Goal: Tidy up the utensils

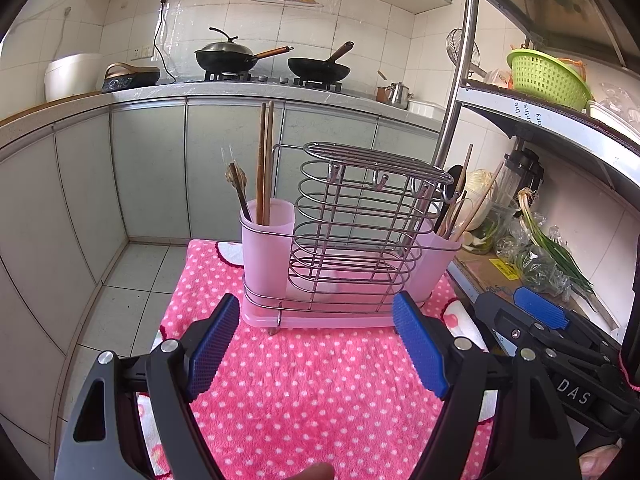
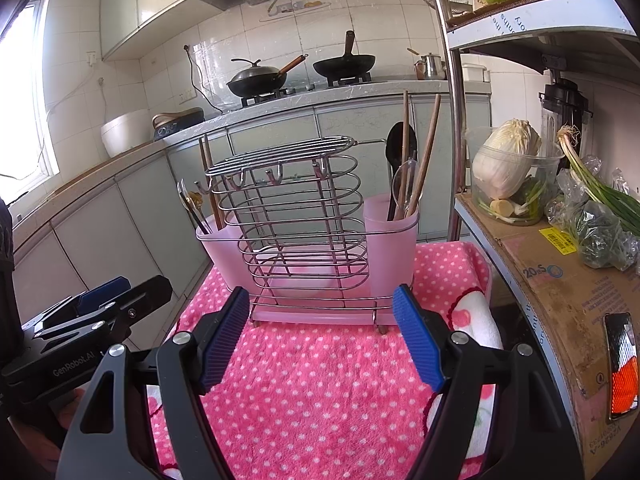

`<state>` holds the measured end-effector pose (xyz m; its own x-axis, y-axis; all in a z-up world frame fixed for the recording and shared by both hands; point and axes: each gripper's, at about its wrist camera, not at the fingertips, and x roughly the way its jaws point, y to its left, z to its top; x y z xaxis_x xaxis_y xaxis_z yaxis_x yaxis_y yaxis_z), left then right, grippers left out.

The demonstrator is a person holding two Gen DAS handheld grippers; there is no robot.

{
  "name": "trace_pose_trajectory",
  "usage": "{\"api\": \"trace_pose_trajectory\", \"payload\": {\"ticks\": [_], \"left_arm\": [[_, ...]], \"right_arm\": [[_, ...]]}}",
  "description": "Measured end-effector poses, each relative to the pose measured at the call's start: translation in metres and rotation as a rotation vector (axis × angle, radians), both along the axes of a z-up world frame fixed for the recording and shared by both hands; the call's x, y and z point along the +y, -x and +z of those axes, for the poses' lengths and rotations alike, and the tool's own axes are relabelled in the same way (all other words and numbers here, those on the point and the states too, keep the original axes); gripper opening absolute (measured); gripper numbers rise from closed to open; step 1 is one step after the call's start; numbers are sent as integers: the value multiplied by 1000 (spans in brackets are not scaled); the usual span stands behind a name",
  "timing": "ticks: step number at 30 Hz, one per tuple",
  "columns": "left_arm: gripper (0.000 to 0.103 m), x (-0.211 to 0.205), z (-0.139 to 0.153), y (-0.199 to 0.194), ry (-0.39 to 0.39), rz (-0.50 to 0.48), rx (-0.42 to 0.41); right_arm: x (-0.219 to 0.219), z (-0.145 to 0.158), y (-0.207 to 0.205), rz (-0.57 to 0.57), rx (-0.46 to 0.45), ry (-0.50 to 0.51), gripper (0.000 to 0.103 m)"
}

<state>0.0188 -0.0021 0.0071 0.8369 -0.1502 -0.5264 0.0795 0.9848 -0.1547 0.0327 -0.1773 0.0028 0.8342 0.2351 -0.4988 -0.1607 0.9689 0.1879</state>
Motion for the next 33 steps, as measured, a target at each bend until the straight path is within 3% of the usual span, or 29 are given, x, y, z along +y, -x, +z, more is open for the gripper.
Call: {"api": "trace_pose_trajectory", "payload": {"ticks": [33], "left_arm": [[77,1,5,1,-13,1,-13]], "right_arm": [[-1,4,0,5,-8,15,75]]}}
